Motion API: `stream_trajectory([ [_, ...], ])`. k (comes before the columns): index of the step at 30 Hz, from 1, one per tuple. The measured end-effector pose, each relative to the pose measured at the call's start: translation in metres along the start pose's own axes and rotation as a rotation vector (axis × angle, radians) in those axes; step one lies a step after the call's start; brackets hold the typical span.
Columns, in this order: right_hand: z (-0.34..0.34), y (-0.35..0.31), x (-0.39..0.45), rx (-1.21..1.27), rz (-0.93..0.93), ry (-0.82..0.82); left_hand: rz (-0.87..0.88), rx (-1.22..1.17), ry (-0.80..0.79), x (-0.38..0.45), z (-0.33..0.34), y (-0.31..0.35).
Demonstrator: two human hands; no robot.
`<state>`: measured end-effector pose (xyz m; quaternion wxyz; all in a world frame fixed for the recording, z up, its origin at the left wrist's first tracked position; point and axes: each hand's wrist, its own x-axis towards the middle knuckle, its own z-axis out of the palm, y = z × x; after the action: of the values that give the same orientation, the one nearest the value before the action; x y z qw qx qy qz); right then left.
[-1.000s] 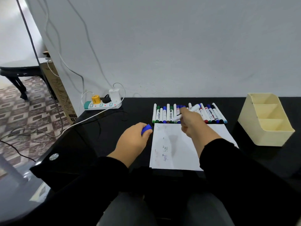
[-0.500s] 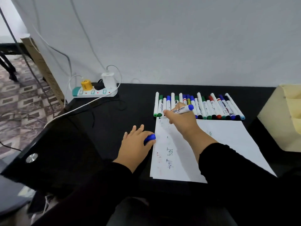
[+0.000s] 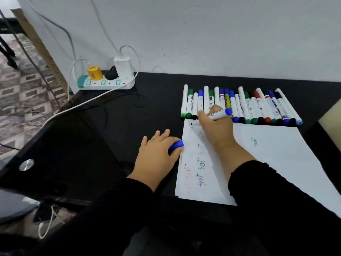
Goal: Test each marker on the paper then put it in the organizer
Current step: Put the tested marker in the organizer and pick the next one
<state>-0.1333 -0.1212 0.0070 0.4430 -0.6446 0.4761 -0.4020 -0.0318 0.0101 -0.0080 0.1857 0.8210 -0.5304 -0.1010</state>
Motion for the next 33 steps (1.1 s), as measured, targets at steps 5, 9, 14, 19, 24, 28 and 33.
stream_trajectory([
  [5, 0.0026, 0.0022, 0.0004, -0.061, -0.032, -0.059, -0.004, 0.0, -0.006, -0.0005, -0.0005, 0.0006],
  [9, 0.0018, 0.0017, 0.0008, -0.115, -0.067, -0.025, -0.006, -0.004, -0.006, -0.0005, -0.0006, 0.0005],
  [14, 0.0007, 0.0009, 0.001, -0.086, -0.055, -0.007, -0.011, -0.007, -0.013, -0.001, -0.0016, 0.0013],
  [19, -0.0006, 0.0008, -0.0014, -0.029, -0.038, -0.047, -0.016, 0.006, -0.022, -0.0015, -0.0028, 0.0023],
  [24, -0.0014, -0.001, -0.0024, -0.065, -0.043, 0.002, -0.025, 0.008, -0.027, -0.0009, -0.0035, 0.0031],
  [28, -0.0016, -0.0016, -0.0022, -0.079, -0.039, 0.013, -0.033, 0.008, -0.035, 0.0, -0.0038, 0.0038],
  [33, -0.003, -0.0017, -0.0031, -0.057, -0.017, 0.033, -0.038, 0.024, -0.04, -0.0006, -0.0041, 0.0048],
])
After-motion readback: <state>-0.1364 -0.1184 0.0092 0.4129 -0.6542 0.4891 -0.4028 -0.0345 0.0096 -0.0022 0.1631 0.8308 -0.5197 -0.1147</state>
